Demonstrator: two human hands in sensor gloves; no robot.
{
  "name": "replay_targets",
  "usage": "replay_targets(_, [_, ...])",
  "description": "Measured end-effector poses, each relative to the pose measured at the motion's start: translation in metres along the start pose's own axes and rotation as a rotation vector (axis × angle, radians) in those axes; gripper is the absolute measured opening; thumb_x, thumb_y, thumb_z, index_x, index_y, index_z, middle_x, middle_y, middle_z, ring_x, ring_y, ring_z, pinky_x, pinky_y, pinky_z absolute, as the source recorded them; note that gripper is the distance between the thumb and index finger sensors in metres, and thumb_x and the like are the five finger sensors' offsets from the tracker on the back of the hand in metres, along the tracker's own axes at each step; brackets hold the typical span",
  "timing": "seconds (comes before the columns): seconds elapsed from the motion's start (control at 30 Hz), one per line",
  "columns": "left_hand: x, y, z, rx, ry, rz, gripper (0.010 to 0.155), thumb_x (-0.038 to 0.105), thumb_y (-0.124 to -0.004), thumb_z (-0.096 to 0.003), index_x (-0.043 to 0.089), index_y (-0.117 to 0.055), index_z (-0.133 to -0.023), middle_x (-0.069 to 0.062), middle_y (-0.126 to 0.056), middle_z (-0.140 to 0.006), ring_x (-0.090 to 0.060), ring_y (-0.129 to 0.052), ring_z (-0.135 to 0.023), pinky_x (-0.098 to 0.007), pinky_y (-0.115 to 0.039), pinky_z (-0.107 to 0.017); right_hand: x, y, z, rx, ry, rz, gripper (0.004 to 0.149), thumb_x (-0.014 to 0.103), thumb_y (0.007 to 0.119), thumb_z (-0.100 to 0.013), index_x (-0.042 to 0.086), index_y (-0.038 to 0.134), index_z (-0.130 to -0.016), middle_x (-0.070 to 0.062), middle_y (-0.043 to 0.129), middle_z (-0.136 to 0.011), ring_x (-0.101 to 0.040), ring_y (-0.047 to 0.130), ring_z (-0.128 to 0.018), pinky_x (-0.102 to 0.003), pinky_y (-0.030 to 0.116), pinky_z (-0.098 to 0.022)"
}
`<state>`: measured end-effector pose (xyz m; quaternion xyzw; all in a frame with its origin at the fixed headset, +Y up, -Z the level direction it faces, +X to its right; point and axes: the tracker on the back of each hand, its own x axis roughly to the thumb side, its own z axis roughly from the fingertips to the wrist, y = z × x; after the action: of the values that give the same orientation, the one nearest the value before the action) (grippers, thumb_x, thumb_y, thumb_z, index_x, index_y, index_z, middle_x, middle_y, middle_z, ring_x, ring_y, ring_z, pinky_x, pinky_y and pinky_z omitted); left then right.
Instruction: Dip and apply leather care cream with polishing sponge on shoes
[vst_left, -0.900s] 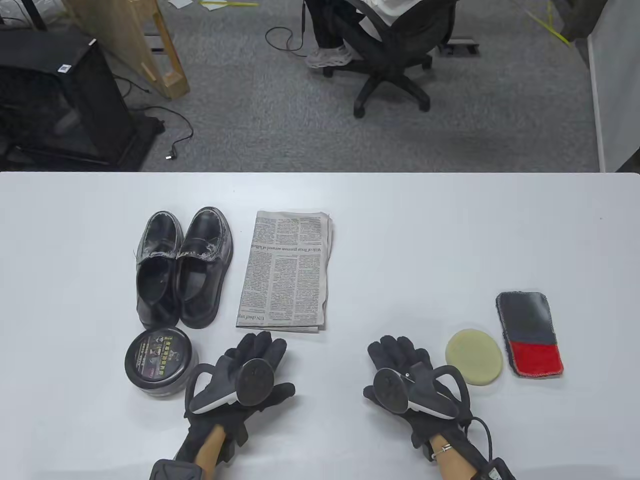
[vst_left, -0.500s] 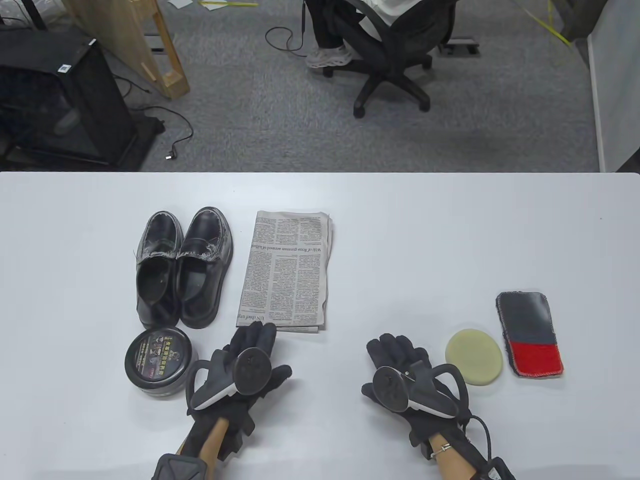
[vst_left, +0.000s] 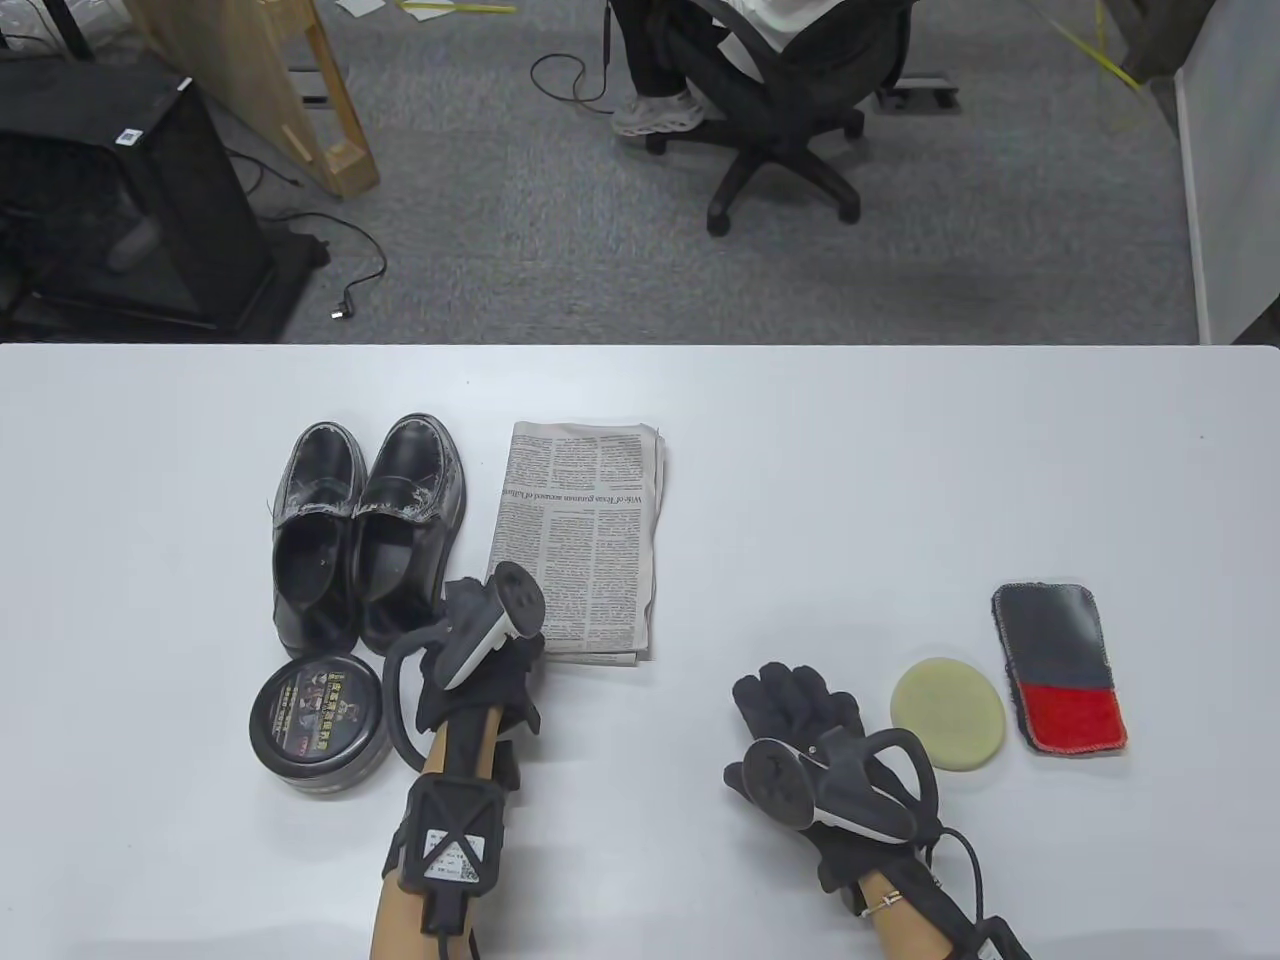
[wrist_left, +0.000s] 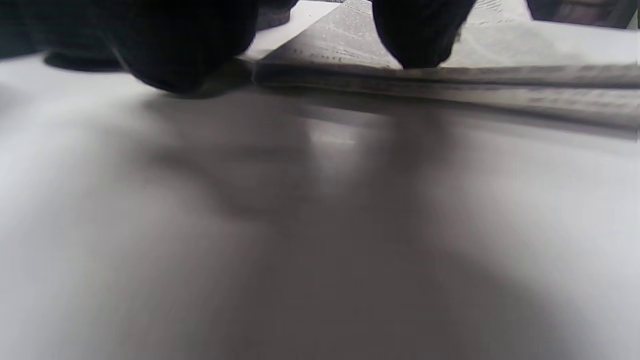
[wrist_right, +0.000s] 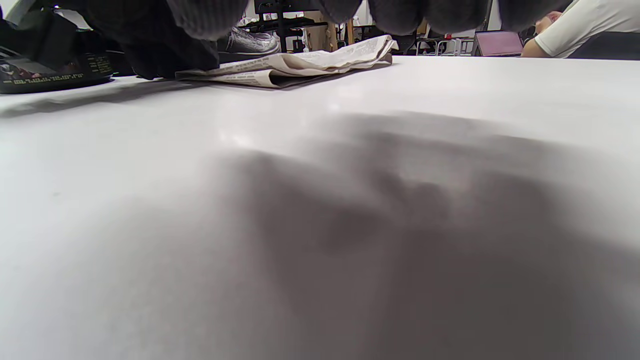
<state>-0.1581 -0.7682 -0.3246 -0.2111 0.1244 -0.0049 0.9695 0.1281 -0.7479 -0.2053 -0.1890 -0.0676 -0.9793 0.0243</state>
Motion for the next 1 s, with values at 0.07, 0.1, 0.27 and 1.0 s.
replay_targets(0.07, [0.005, 0.002, -0.003, -0.003, 0.01, -0.041, 0.095, 0.046, -0.074, -0.0567, -0.009, -0.028, -0.118, -0.044, -0.053, -0.111, -0.05, -0.07, -0.087, -0.048, -0.076, -0.065, 0.0, -0.001, 0.0, -0.003, 0.004, 0.005, 0.08, 0.058, 0.055, -0.055, 0.014, 0.032, -0.118, -0.022, 0.038, -0.121, -0.052, 0.045, -0.108, -0.064, 0.051, -0.073])
replay_targets(0.1, [0.006, 0.003, -0.003, 0.012, 0.004, -0.003, 0.094, 0.043, -0.078, -0.0559, -0.009, -0.03, -0.118, -0.041, -0.059, -0.108, -0.047, -0.074, -0.084, -0.046, -0.078, -0.062, 0.0, -0.001, 0.0, -0.007, 0.006, 0.007, 0.08, 0.058, 0.055, -0.055, 0.015, 0.032, -0.118, -0.023, 0.038, -0.121, -0.052, 0.045, -0.108, -0.064, 0.051, -0.073])
replay_targets(0.27, [-0.002, 0.004, -0.009, -0.026, 0.02, 0.123, 0.086, 0.04, -0.082, -0.0539, -0.007, -0.043, -0.115, -0.021, -0.08, -0.088, -0.023, -0.087, -0.067, -0.029, -0.085, -0.046, 0.001, 0.002, -0.003, 0.01, 0.014, 0.01, 0.08, 0.058, 0.056, -0.054, 0.014, 0.033, -0.118, -0.022, 0.039, -0.121, -0.052, 0.046, -0.108, -0.064, 0.052, -0.073])
replay_targets(1.0, [-0.062, 0.001, 0.085, -0.138, -0.653, 1.353, 0.043, 0.024, -0.066, -0.0653, 0.014, -0.052, -0.105, -0.012, -0.085, -0.09, -0.022, -0.097, -0.067, -0.022, -0.089, -0.045, -0.023, -0.051, -0.03, -0.167, -0.083, -1.314, 0.093, 0.051, 0.049, -0.063, -0.015, 0.006, -0.112, -0.037, 0.04, -0.116, -0.056, 0.059, -0.102, -0.062, 0.06, -0.071])
